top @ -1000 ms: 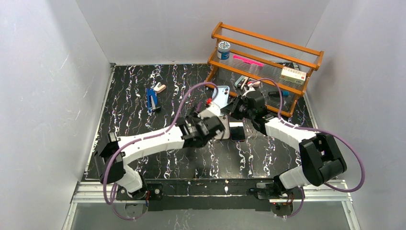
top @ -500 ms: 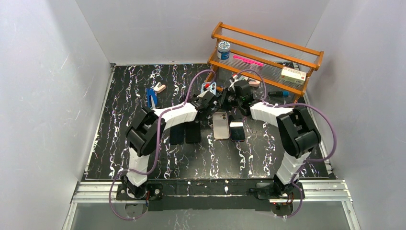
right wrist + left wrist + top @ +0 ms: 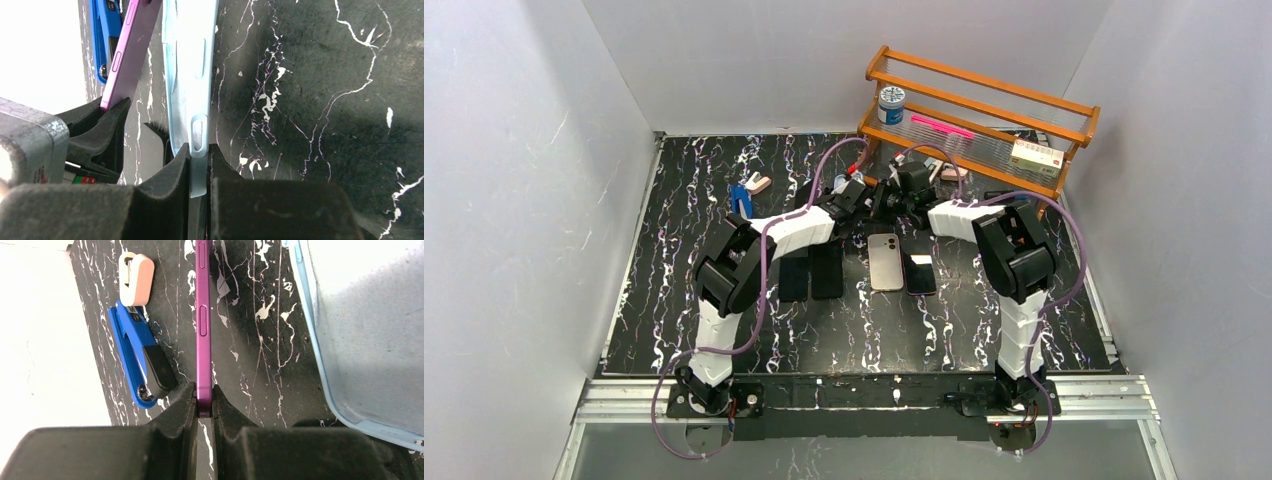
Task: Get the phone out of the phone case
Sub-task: Place the phone at the center of the board.
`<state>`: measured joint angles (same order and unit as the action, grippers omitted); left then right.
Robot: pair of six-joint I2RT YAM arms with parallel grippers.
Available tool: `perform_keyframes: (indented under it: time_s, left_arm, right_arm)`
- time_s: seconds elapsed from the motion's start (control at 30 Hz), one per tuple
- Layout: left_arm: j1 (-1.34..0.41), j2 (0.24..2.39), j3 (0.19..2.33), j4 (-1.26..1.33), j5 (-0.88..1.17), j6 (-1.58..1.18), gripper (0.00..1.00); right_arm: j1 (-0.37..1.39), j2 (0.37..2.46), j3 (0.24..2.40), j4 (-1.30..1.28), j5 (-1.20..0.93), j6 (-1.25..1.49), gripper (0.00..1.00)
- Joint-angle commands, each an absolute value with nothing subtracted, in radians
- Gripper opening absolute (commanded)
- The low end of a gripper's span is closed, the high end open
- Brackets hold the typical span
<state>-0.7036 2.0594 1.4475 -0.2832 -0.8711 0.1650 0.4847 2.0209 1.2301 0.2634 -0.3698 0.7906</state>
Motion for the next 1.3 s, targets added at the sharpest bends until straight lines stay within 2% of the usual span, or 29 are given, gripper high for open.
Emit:
perform_keyframes:
  time_s: [0.0,0.4,0.67,0.8,1.07,1.27]
  left_arm:
    - [-0.704,2.066,1.414,-0.308,-0.853,0.12,0.04]
    - [-0.704,2.065,1.393,-0.327,-0.858,0.082,0.25]
    - [-0.704,2.031,1.403,-0.345,-0.798,0.039,0.39]
    - [-0.698,2.02,1.415,-0.365,-0.779,0.01,0.53]
    - [-0.658,1.943,1.427,-0.375,-0.624,-0.107,0.76]
    - [-0.617,1.918,1.443,-0.377,-0.5,-0.196,0.83]
  right_arm:
    - [0.491,2.046,1.294,0.297,-0.405,0.801,0.01]
    - [0.499,2.114,1.348,0.276,-0.418,0.789,0.01]
    - [0.507,2.143,1.384,0.239,-0.439,0.774,0.05]
    - [0.506,2.149,1.385,0.232,-0.437,0.773,0.05]
    - [0.512,2.166,1.41,0.189,-0.449,0.769,0.07]
    - [0.519,2.168,1.428,0.145,-0.461,0.765,0.1]
